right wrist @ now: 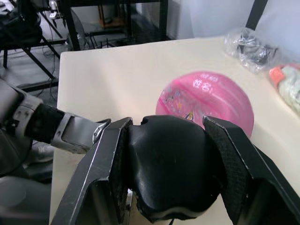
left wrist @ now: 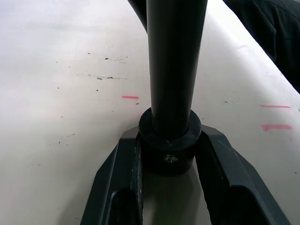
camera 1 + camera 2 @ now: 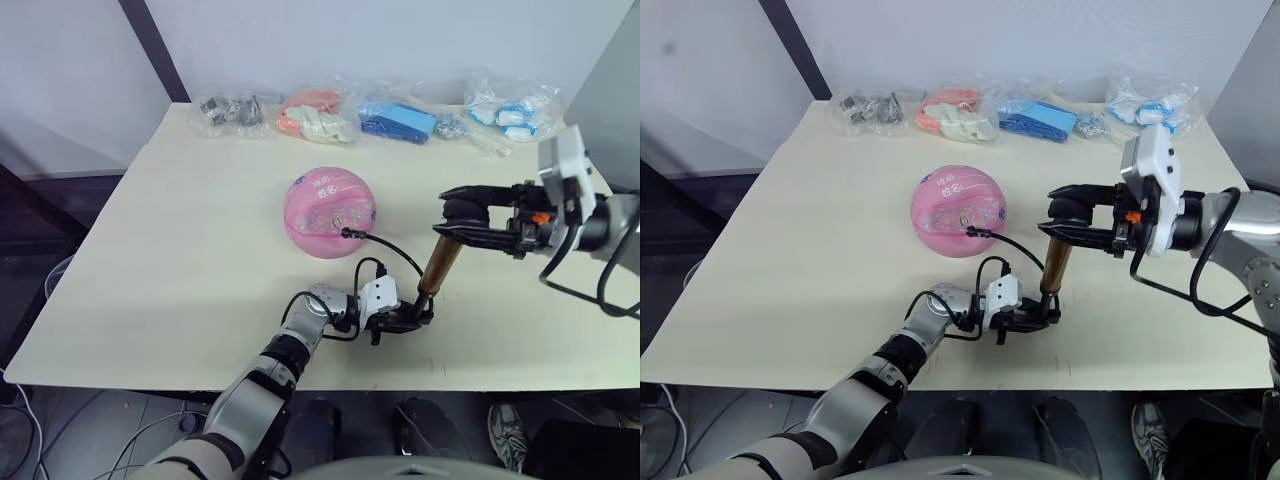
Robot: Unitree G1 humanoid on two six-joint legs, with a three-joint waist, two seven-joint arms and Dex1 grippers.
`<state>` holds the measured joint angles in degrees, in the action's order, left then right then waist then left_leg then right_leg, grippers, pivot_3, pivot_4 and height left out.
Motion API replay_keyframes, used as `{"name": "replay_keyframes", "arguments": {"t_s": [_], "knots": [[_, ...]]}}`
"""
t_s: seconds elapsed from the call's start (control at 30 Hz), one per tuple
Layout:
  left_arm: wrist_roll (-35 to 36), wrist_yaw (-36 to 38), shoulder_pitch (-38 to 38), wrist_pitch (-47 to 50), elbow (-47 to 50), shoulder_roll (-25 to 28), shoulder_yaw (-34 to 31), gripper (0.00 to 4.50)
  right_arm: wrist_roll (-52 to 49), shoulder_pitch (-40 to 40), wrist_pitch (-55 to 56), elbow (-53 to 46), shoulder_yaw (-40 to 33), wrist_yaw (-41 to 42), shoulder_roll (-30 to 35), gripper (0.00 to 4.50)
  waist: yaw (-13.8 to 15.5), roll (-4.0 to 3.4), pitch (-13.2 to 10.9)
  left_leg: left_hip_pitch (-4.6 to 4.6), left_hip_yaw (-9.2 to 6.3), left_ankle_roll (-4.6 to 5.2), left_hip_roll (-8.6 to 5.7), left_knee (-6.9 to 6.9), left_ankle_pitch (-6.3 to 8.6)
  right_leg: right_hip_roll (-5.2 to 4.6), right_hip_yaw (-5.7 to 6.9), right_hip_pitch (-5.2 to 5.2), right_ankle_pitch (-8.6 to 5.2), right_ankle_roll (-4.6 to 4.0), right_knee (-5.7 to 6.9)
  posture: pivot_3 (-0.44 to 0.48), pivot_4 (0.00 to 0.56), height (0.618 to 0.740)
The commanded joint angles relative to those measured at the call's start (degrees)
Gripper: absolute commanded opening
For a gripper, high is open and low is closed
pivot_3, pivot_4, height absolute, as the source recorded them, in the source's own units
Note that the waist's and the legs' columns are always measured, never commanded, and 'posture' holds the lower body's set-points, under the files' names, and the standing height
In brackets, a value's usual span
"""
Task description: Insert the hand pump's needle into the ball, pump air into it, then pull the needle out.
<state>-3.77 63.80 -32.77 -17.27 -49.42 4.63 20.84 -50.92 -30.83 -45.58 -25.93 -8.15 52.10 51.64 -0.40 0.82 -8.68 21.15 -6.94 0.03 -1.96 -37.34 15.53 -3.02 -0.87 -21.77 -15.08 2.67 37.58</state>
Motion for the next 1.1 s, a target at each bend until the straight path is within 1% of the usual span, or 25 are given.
{"name": "replay_keyframes", "arguments": {"t_s": [0.03, 0.23, 0.33, 0.47, 0.7, 1.1], "knots": [[-2.94, 0.45, 1.6, 0.9, -3.38, 0.4, 2.51, 1.11, -3.25, -4.59, -0.73, 0.46, -5.53, -1.0, 1.38, 1.93, 0.03, 0.0, 0.0, 0.01, -0.03, 0.0, 0.0, 0.0, 0.0, 0.0, 0.03, 0.0, 0.0, 0.0, 0.0, 0.0, 0.15, 0.74], [-3.18, 0.3, 1.37, 0.17, -4.23, 0.4, 2.57, 1.11, -4.65, -8.42, -1.97, 2.15, -5.83, -0.62, 3.19, 1.93, 0.03, 0.0, 0.0, 0.03, -0.01, 0.0, 0.0, 0.0, 0.0, -0.02, 0.01, -0.01, 0.0, 0.0, 0.0, 0.0, 0.15, 0.74], [-3.21, 0.33, 1.44, 0.02, -4.27, 0.47, 2.6, 1.11, -5.19, -8.5, -2.42, 1.44, -5.34, -1.07, 2.98, 1.93, 0.04, 0.0, 0.0, 0.03, -0.02, 0.0, 0.0, 0.0, 0.0, -0.02, 0.02, -0.01, 0.0, 0.0, 0.0, 0.0, 0.15, 0.74], [-3.2, 0.3, 1.51, -0.07, -4.24, 0.51, 2.58, 1.11, -4.29, -4.33, -1.82, -0.68, -3.56, -1.34, 1.55, 1.93, 0.04, 0.0, 0.0, 0.03, -0.03, 0.01, 0.0, 0.01, 0.0, -0.02, 0.03, -0.01, 0.0, 0.0, -0.01, 0.0, 0.15, 0.74], [-3.29, 0.33, 1.42, -0.06, -4.2, 0.54, 2.51, 1.11, -5.28, 2.62, -1.63, -3.46, -1.88, -3.8, -3.19, 1.93, 0.01, 0.02, 0.03, -0.02, -0.01, 0.01, 0.01, 0.0, 0.0, -0.02, 0.01, 0.01, 0.0, 0.0, 0.02, 0.0, 0.15, 0.74], [-3.41, 0.19, 1.04, -0.14, -4.55, 0.55, 2.29, 1.11, 0.11, 12.29, 2.28, -5.52, 4.1, -3.73, -8.72, 1.93, -0.06, 0.02, 0.06, -0.07, -0.01, 0.01, 0.0, 0.01, 0.0, 0.02, 0.01, 0.04, -0.01, 0.01, 0.02, 0.0, 0.15, 0.74]]}}
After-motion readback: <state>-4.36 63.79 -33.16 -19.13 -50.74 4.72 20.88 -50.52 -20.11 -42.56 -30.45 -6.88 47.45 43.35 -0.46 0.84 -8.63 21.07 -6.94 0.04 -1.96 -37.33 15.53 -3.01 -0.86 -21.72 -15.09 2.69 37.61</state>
